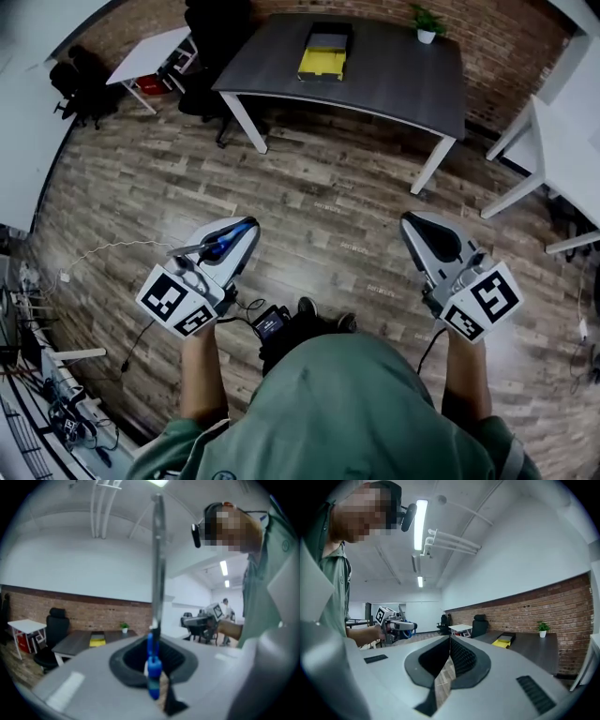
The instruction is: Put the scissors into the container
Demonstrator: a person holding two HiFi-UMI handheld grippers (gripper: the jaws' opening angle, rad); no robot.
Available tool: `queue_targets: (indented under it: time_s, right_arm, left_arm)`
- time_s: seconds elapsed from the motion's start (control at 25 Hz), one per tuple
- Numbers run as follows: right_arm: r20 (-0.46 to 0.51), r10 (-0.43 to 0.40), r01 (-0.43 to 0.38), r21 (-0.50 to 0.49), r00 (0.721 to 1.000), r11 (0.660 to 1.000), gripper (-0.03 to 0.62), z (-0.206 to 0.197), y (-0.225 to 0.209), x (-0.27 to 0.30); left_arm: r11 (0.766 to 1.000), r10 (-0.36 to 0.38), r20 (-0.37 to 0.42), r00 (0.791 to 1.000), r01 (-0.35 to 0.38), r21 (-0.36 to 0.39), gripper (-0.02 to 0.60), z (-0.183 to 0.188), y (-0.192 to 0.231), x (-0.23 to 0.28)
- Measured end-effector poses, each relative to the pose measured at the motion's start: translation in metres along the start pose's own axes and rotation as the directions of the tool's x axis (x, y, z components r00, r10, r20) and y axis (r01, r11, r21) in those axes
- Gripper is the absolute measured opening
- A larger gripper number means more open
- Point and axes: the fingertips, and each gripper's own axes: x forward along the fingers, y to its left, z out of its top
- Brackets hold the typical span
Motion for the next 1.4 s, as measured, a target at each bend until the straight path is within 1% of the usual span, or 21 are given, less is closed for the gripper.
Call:
queue_targets:
  time_s: [0.08,0.16,0.24,0.32,0.36,0.4,0.44,0.48,0.56,0.68,1.08,1.24,1.4]
  right_arm:
    - [0.003,0.002,-0.002,0.000,1.000,1.000,0.005,0.006,-0.011,0.007]
    - [-0.001,0.009,-0.009,-0.016,1.000,1.000,0.005,0.012,-0.024,0.017]
    - [-0.009,0.007,-0.007,-0.044,1.000,0.999,0.005,0.009,-0.028,0.021]
    - [0.000,-0.010,0.010,-0.067,1.000,0.998,0.006,-0.005,-0.024,0.018]
    - [0.012,-0.020,0.021,-0.062,1.000,0.998,0.005,-0.011,-0.022,0.014]
    - [0.016,-0.032,0.033,-0.038,0.999,0.999,0.006,-0.017,-0.021,0.010]
    - [0.003,-0.048,0.048,-0.003,0.999,0.999,0.006,-0.020,-0.024,0.006]
    - [-0.012,-0.066,0.066,0.017,0.998,0.998,0.005,-0.016,-0.035,0.006]
    - [-0.021,-0.096,0.096,0.007,0.995,0.995,0.005,0.001,-0.063,0.014]
    - [-0.030,-0.117,0.117,0.001,0.993,0.993,0.005,0.005,-0.082,0.037]
    - [-0.035,-0.168,0.167,-0.011,0.985,0.986,0.005,0.027,-0.112,0.130]
    - [-0.047,-0.182,0.182,-0.013,0.982,0.983,0.005,0.028,-0.124,0.167]
    - [-0.047,-0.194,0.193,-0.012,0.980,0.981,0.005,0.033,-0.133,0.194]
  left_arm:
    - [1.000,-0.001,-0.001,1.000,0.001,0.004,0.029,0.008,0.008,0.009]
    - [1.000,0.007,0.018,1.000,-0.007,0.001,0.029,0.012,0.018,0.020]
    - [1.000,0.013,0.045,0.999,-0.013,-0.007,0.029,0.003,0.022,0.023]
    - [1.000,-0.005,0.056,0.998,0.005,-0.007,0.029,-0.016,0.018,0.024]
    - [1.000,-0.022,0.044,0.999,0.023,-0.006,0.029,-0.024,0.016,0.026]
    - [0.999,-0.041,0.018,0.999,0.041,-0.009,0.029,-0.027,0.014,0.028]
    - [0.998,-0.058,-0.005,0.998,0.058,-0.013,0.029,-0.025,0.015,0.034]
    - [0.997,-0.073,-0.010,0.997,0.073,-0.013,0.029,-0.017,0.020,0.046]
    - [0.995,-0.095,0.013,0.995,0.095,-0.007,0.029,0.001,0.040,0.074]
    - [0.994,-0.111,0.022,0.994,0.112,-0.018,0.029,0.003,0.066,0.090]
    - [0.986,-0.165,0.054,0.985,0.166,-0.015,0.029,0.015,0.171,0.116]
    - [0.983,-0.181,0.053,0.982,0.183,-0.027,0.029,0.011,0.209,0.125]
    - [0.979,-0.199,0.042,0.979,0.201,-0.041,0.029,0.004,0.236,0.134]
